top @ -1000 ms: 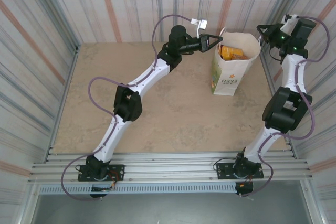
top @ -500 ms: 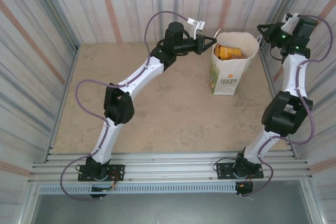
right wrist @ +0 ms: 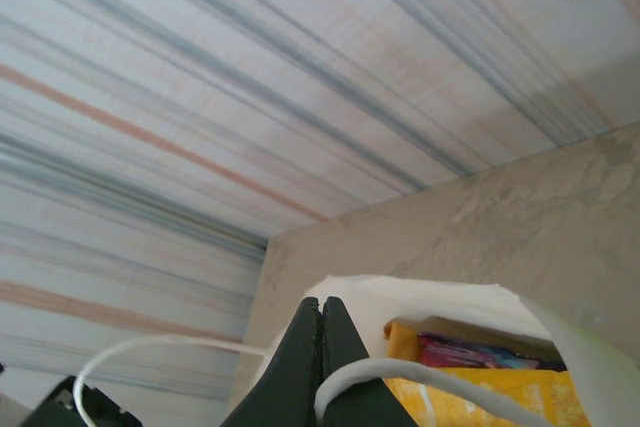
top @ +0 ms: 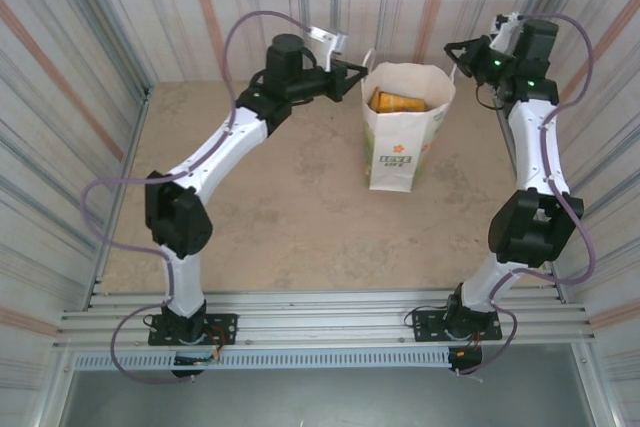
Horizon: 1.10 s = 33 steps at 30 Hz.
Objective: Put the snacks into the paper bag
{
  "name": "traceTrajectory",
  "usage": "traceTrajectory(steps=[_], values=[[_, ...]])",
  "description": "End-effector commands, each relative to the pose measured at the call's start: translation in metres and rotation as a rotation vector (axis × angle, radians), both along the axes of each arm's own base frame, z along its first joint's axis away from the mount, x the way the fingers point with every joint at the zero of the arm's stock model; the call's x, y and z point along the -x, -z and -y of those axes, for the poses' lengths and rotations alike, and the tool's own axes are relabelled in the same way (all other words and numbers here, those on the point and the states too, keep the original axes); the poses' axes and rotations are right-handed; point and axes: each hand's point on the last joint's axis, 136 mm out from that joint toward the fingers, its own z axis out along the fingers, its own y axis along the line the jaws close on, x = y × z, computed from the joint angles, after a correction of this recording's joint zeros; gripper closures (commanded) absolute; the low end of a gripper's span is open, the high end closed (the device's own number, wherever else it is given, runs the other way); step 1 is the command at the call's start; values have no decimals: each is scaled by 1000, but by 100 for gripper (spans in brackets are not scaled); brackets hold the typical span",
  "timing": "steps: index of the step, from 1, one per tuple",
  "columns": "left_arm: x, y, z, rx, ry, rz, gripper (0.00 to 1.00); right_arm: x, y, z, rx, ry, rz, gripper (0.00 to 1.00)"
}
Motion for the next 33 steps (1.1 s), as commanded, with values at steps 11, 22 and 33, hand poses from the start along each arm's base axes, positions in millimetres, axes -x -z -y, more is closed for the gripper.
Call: traceTrajectory(steps=[11,22,33], values=[[54,-54,-143,-42,-231,196,100,34,-46,-132,105,-142,205,100],[80,-15,-204,-76,-315,104,100,55,-27,-204,157,-230,197,100],[95,34,-210,-67,-335,-24,77,71,30,-198,212,-189,98,81]])
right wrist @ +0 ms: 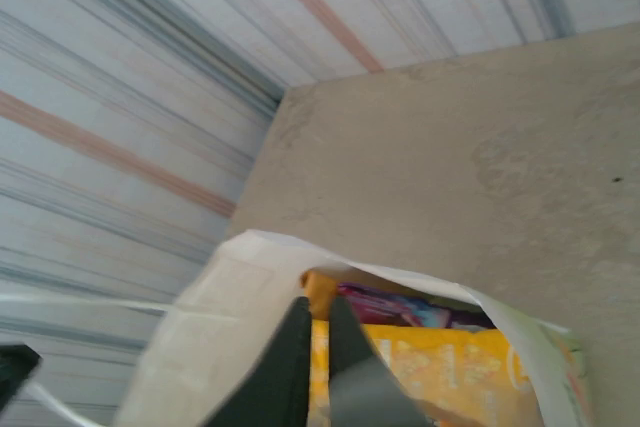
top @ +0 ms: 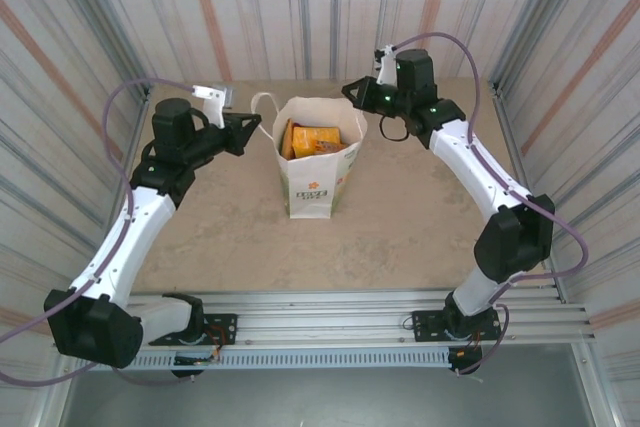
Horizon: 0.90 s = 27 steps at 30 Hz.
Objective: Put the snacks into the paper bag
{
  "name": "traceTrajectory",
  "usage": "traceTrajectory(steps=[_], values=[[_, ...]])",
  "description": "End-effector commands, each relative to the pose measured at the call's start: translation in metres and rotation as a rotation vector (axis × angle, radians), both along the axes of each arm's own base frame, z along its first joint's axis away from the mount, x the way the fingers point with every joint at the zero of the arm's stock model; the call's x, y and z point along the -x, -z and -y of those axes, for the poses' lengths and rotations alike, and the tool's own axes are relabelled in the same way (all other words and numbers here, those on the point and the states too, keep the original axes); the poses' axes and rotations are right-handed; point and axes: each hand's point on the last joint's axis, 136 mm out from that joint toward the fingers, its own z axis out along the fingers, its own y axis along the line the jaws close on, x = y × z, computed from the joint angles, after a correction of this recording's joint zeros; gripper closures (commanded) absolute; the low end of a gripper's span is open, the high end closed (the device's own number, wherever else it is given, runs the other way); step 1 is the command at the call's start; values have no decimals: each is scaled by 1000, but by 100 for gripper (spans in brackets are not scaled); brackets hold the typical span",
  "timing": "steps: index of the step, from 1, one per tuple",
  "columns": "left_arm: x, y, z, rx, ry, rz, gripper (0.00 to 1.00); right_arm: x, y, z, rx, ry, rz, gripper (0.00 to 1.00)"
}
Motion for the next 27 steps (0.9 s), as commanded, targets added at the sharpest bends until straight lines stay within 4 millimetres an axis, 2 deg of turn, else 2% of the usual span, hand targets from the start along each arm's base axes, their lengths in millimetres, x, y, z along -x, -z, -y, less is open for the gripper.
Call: traceTrajectory(steps=[1,4,6,11,14,15,16,19,20,21,24,27], values=[[6,-18,-1,30,6,45,68,7,-31,15,5,46,109,74],[7,-28,-3,20,-6,49,48,13,-38,26,37,75,109,54],[9,-37,-5,10,-12,58,40,19,-46,35,56,91,119,46],[16,-51,-26,-60,-111,63,29,42,-65,75,94,156,154,38],[22,-49,-49,-115,-207,47,15,57,-63,103,139,201,161,35],[24,-44,-58,-134,-249,28,4,63,-60,113,157,217,160,34],[25,-37,-69,-150,-303,2,2,67,-52,123,177,235,150,33],[26,-11,-101,-173,-443,-51,1,76,-23,152,226,289,120,24],[24,1,-112,-179,-491,-65,1,78,-11,162,243,307,108,10],[24,12,-122,-191,-529,-65,1,79,1,170,260,327,92,1],[20,50,-148,-237,-637,-62,1,81,42,194,322,372,66,1],[16,95,-165,-255,-699,-69,1,80,75,211,396,410,106,1]])
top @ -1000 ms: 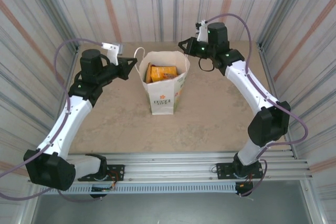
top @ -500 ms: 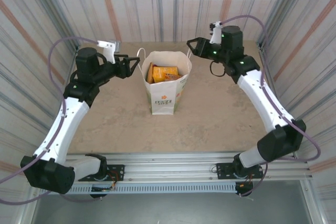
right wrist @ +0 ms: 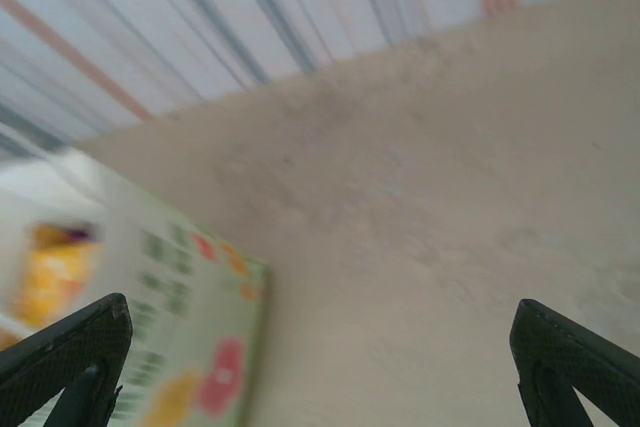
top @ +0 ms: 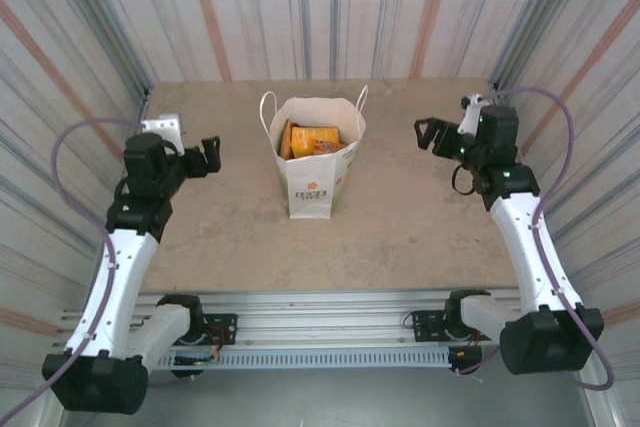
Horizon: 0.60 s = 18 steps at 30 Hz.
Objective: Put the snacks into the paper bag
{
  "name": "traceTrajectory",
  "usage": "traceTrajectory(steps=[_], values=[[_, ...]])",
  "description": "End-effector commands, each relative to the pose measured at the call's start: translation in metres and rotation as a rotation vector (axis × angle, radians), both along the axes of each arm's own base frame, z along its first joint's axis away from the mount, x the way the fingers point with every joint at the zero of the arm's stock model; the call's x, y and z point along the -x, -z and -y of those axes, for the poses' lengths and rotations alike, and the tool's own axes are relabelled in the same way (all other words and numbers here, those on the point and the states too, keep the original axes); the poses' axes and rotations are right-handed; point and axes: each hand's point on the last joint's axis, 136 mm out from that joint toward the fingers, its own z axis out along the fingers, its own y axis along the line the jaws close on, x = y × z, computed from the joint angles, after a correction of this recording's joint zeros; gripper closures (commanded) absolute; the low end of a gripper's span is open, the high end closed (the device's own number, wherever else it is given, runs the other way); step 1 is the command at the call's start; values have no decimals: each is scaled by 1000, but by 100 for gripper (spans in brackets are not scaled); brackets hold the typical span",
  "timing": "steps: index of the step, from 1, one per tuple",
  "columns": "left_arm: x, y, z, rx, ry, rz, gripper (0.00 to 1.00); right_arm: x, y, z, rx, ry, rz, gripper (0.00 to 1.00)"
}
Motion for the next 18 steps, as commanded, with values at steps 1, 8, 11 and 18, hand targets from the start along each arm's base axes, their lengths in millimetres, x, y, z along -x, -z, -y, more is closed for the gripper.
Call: traceTrajectory(steps=[1,8,11,18], values=[[-9,34,-29,-65,-123,36,1,-2,24,19,130,24,76,1],[-16,93,-32,-203,-187,65,1,-9,96,31,196,33,123,1],[-17,119,-34,-225,-205,58,1,-14,115,37,218,58,115,1],[-29,139,-30,-266,-152,115,2,-27,147,39,229,59,107,1]])
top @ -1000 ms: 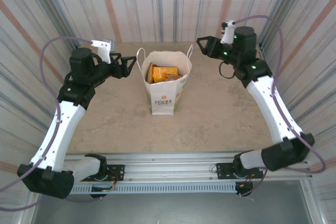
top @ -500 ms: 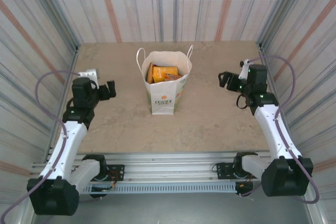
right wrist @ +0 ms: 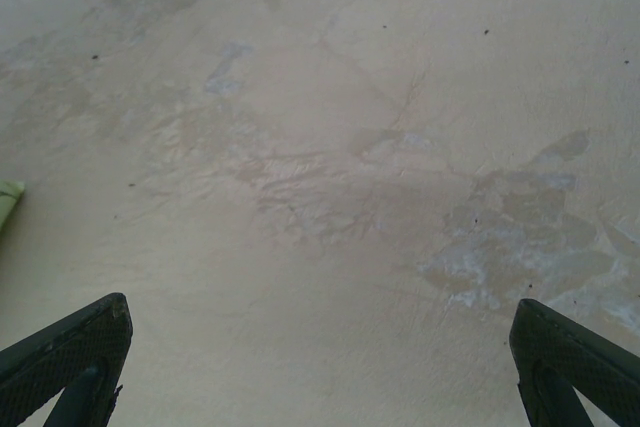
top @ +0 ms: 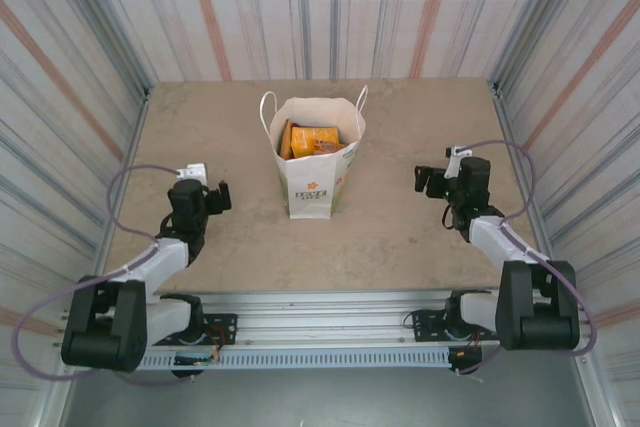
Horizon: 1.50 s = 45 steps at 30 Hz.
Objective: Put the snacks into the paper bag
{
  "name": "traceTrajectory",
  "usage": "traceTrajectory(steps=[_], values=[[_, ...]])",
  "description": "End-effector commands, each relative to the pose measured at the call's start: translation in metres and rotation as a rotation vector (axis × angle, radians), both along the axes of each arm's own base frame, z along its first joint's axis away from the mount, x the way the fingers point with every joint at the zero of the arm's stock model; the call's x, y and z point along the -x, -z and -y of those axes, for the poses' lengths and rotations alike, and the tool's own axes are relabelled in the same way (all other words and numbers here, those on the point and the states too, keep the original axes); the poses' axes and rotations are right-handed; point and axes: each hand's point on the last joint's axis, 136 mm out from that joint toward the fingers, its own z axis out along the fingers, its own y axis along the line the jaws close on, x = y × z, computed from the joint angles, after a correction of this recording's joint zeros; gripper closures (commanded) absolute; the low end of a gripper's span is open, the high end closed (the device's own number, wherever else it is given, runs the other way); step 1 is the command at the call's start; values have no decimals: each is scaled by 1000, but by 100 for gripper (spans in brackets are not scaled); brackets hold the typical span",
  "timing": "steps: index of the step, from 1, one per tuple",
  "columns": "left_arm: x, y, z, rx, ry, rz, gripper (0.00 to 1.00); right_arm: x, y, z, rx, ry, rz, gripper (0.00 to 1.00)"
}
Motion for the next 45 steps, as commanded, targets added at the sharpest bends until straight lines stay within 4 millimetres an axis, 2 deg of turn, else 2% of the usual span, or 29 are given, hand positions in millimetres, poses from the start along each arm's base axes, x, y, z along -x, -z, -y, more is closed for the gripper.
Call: traceTrajectory(steps=[1,3,5,7,8,11,16,23,31,34,37,41,43,45], values=[[-24,-37,-3,-43,21,190,1,-15,-3,3,30,-4,72,1],[-31,-33,-7,-31,40,206,1,-17,8,1,33,-10,73,1],[-37,-13,-10,2,43,202,1,-18,11,1,40,-4,51,1],[-44,-12,-6,-15,73,226,1,-18,11,1,41,-5,50,1],[-42,-7,-4,2,84,162,1,-18,9,1,41,-5,63,1],[-50,-8,-11,5,52,171,1,-14,9,0,60,3,72,1],[-51,-3,-12,2,31,116,1,-7,3,-16,119,-50,128,1],[-52,-4,-9,-23,30,114,1,-11,7,-19,139,-55,96,1],[-52,-4,-9,-24,29,114,1,-4,-8,-16,160,-23,147,1],[-52,-4,-10,-24,28,115,1,-2,-9,-9,151,13,157,1],[-52,-4,-10,-24,29,115,1,1,-1,-1,160,30,160,1],[-52,-4,-10,-23,29,116,1,-1,-11,9,238,15,224,1],[-52,-4,-9,-24,31,115,1,-4,-14,24,152,56,227,1],[-52,-4,-9,-23,29,115,1,-7,-7,32,109,76,220,1]])
